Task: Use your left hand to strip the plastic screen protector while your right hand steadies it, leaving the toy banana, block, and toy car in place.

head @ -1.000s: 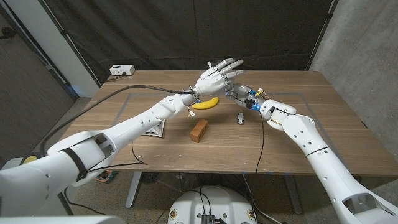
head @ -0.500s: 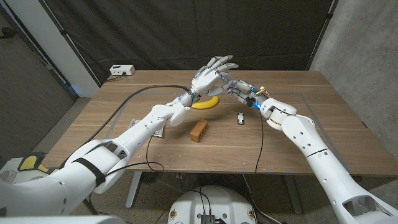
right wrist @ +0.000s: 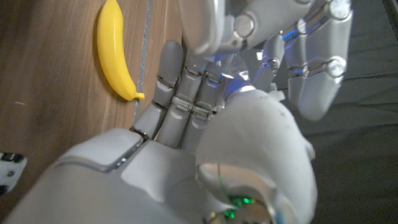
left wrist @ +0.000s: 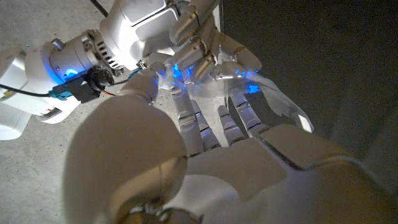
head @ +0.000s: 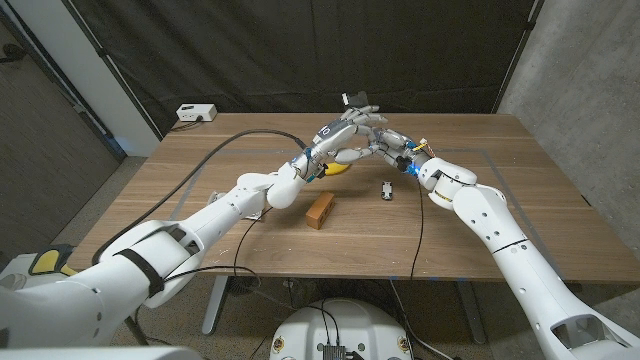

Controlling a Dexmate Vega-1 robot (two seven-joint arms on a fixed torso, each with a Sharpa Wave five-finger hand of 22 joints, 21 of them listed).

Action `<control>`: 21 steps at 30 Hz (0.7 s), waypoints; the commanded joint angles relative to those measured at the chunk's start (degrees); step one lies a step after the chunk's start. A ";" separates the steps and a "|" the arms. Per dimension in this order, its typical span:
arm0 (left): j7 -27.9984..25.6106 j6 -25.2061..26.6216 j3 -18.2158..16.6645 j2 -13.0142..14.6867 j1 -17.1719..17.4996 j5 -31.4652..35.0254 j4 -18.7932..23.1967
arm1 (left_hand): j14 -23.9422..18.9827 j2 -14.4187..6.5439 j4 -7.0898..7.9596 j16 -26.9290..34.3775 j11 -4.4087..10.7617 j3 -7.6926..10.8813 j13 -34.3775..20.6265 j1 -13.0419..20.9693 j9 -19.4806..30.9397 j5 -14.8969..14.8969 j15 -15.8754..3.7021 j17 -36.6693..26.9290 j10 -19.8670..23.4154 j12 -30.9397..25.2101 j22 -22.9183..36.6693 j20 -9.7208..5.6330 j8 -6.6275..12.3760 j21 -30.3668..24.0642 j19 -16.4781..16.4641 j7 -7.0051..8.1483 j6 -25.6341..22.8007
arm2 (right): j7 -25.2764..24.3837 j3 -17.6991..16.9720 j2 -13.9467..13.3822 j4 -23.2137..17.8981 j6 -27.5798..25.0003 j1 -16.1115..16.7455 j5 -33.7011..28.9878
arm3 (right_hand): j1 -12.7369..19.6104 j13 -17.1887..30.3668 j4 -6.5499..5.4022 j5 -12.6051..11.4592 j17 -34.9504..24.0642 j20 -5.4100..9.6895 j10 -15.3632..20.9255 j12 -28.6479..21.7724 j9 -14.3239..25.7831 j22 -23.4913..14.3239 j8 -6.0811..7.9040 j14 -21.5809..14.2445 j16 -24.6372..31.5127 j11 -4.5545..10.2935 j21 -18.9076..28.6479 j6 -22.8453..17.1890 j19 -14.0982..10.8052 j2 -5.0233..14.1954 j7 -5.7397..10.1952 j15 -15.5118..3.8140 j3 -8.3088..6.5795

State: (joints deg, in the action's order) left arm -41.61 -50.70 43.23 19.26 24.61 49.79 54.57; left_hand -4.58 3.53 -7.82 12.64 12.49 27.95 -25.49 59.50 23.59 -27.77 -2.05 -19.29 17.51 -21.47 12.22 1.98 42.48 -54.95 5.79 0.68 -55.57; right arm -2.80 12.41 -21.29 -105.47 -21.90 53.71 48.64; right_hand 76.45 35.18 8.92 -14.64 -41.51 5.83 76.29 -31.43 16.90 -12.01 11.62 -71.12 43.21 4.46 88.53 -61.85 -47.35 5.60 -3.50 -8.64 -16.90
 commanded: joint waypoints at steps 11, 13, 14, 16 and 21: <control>-18.36 3.00 3.98 0.95 -1.59 -0.50 1.47 | -0.38 -0.86 0.99 0.26 -0.01 0.81 0.06 -1.36 0.22 -0.29 -6.92 -0.71 -0.50 0.17 0.04 0.27 -0.47 -1.18 1.29 11.28 -7.81 | -0.53 0.38 -0.19 -0.07 0.18 -0.49 -0.05 | 0.73 0.32 0.09 -0.25 -0.17 6.90 0.32 -0.32 0.17 0.03 0.43 -4.20 0.08 0.26 -0.19 -1.47 -0.26 0.31 -0.95 -4.18 -0.05; -22.25 4.98 5.33 1.22 -1.97 0.38 1.71 | -0.54 -0.94 1.23 0.37 -0.02 0.75 0.10 -1.66 -0.32 0.04 -6.67 -0.84 -0.37 0.16 -0.02 0.77 -0.88 -1.25 1.72 11.30 -7.28 | -0.63 0.36 -0.12 -0.15 0.18 -0.45 0.01 | 0.74 0.28 0.09 -0.26 -0.26 6.90 0.34 -0.26 0.18 0.03 0.42 -4.24 0.10 0.28 -0.19 -1.45 -0.26 0.31 -1.00 -4.16 -0.04; -22.39 5.73 4.79 1.23 -1.48 0.66 2.34 | -0.64 -0.95 1.32 0.43 -0.02 0.71 0.12 -1.79 -0.63 0.25 -6.65 -0.90 -0.31 0.16 -0.06 1.08 -1.12 -1.23 2.00 11.31 -7.01 | -0.72 0.40 -0.15 -0.24 0.19 -0.43 -0.06 | 0.74 0.26 0.10 -0.26 -0.31 6.90 0.34 -0.25 0.17 0.03 0.42 -4.22 0.12 0.29 -0.19 -1.47 -0.26 0.29 -1.02 -4.15 -0.04; -22.39 5.65 3.07 0.77 -0.65 1.52 2.61 | -0.65 -0.89 1.34 0.46 -0.04 0.70 0.21 -1.89 -1.19 0.62 -6.47 -1.01 -0.49 0.31 -0.17 1.91 -1.45 -1.10 2.80 11.31 -6.68 | -0.82 0.41 -0.13 -0.38 0.23 -0.38 -0.06 | 0.73 0.29 0.08 -0.27 -0.39 6.89 0.33 -0.25 0.17 0.03 0.40 -4.18 0.11 0.34 -0.18 -1.42 -0.26 0.32 -0.99 -4.14 -0.06; -22.25 6.61 4.55 3.09 -1.34 2.01 4.84 | 3.51 0.00 1.14 -0.77 -0.67 -1.98 1.34 -2.23 -0.55 10.25 -2.03 -1.53 -9.48 4.93 -1.30 5.78 -9.01 -0.48 7.39 11.82 22.03 | -1.18 0.63 -0.05 -0.52 0.04 -0.45 -0.11 | 0.67 0.38 0.06 -0.23 -0.37 6.89 0.39 -0.24 0.17 0.03 0.42 -4.26 0.05 0.22 -0.17 -1.49 -0.28 0.26 -1.02 -4.17 0.04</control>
State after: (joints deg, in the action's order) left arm -44.85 -48.41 46.22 20.14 23.69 43.86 56.39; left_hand -3.11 3.05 -6.75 12.54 12.09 27.22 -24.25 57.52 22.51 -21.98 -2.04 -20.62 11.89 -18.19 11.25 6.20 36.63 -55.82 9.85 4.01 -52.00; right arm -3.51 12.73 -21.39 -105.65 -21.46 53.40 48.56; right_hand 76.54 35.38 8.83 -14.60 -41.82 5.83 76.31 -31.40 16.87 -12.01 11.69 -71.12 43.22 4.41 88.53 -61.83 -47.35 5.69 -3.52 -8.64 -16.82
